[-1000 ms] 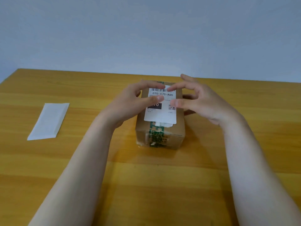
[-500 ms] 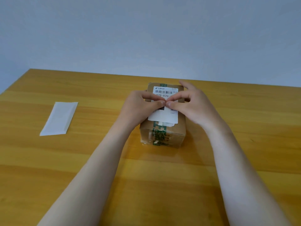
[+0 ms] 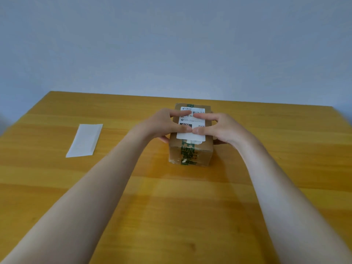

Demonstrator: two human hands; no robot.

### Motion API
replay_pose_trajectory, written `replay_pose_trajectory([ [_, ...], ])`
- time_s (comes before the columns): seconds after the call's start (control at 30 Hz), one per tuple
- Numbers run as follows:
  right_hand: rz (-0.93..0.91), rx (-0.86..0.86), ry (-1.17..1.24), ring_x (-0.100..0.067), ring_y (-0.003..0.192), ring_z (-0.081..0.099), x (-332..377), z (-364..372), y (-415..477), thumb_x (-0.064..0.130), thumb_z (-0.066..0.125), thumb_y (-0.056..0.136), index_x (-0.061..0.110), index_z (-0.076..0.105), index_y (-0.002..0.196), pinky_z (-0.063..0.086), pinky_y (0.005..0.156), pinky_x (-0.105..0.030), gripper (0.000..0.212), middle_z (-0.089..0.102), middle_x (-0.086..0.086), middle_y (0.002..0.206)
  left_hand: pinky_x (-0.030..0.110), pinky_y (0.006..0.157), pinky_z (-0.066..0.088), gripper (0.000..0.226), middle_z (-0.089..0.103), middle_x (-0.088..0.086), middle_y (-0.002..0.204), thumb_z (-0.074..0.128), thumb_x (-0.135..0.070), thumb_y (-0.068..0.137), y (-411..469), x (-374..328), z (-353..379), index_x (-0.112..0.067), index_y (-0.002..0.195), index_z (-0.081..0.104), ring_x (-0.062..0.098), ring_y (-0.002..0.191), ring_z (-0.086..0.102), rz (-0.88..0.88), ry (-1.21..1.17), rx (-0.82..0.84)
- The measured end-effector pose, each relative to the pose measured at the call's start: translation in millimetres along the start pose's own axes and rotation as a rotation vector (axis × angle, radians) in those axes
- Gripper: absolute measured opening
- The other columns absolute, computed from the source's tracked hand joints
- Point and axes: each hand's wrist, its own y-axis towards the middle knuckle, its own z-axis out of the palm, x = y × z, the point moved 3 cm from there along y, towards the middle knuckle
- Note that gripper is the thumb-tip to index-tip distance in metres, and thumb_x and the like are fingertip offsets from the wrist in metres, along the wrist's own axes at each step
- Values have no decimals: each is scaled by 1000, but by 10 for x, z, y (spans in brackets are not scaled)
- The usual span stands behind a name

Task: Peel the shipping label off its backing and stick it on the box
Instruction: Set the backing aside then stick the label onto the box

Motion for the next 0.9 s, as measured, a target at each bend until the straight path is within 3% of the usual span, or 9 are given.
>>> replay_pose_trajectory([
  [0.07, 17, 35, -2, -17, 128, 60, -1, -35, 41, 47, 93, 72, 58, 65, 132, 57, 99, -35, 67, 49, 13, 158, 45, 79, 68, 73, 56, -9, 144, 87, -32, 85, 10, 4, -33, -45, 150, 56, 20, 116, 69, -3, 24, 47],
  [0.13, 29, 64, -30, -17, 125, 61, 29, -60, 38, 41, 92, 77, 57, 59, 140, 56, 97, -32, 73, 49, 16, 151, 45, 81, 67, 79, 48, -8, 150, 87, -30, 86, 25, 16, -52, -46, 154, 49, 23, 121, 66, -15, 37, 82],
  [0.4, 79, 142, -152, -24, 144, 44, 7, -123, 63, 43, 92, 77, 60, 36, 155, 55, 106, -47, 98, 28, 12, 171, 39, 85, 67, 101, 37, -5, 163, 89, -28, 83, 106, 65, -115, -53, 161, 30, 25, 124, 65, -52, 88, 184],
  [0.5, 63, 150, -202, -24, 146, 42, 1, -142, 97, 46, 91, 76, 59, 27, 159, 52, 103, -40, 105, 29, 13, 171, 40, 89, 65, 109, 38, -5, 163, 91, -26, 81, 127, 65, -125, -53, 162, 23, 25, 125, 65, -64, 82, 224],
  [0.63, 29, 164, -239, -21, 154, 33, -25, -182, 180, 46, 93, 73, 51, 20, 164, 36, 101, -31, 117, 27, 11, 173, 40, 94, 64, 122, 35, -10, 165, 94, -19, 77, 159, 71, -157, -51, 165, 15, 20, 129, 63, -80, 41, 275],
  [0.77, 33, 196, -257, -23, 158, 27, -69, -211, 224, 53, 94, 65, 51, 16, 165, 36, 117, -38, 126, 20, 12, 175, 40, 96, 63, 127, 29, -9, 169, 96, -19, 74, 191, 69, -177, -51, 165, 13, 20, 131, 60, -87, 52, 302],
  [0.9, 11, 217, -272, -21, 160, 23, -65, -223, 240, 52, 94, 66, 48, 11, 166, 29, 113, -33, 130, 17, 11, 176, 37, 98, 62, 130, 22, -10, 172, 96, -18, 74, 197, 72, -183, -51, 165, 10, 17, 134, 57, -86, 66, 327],
])
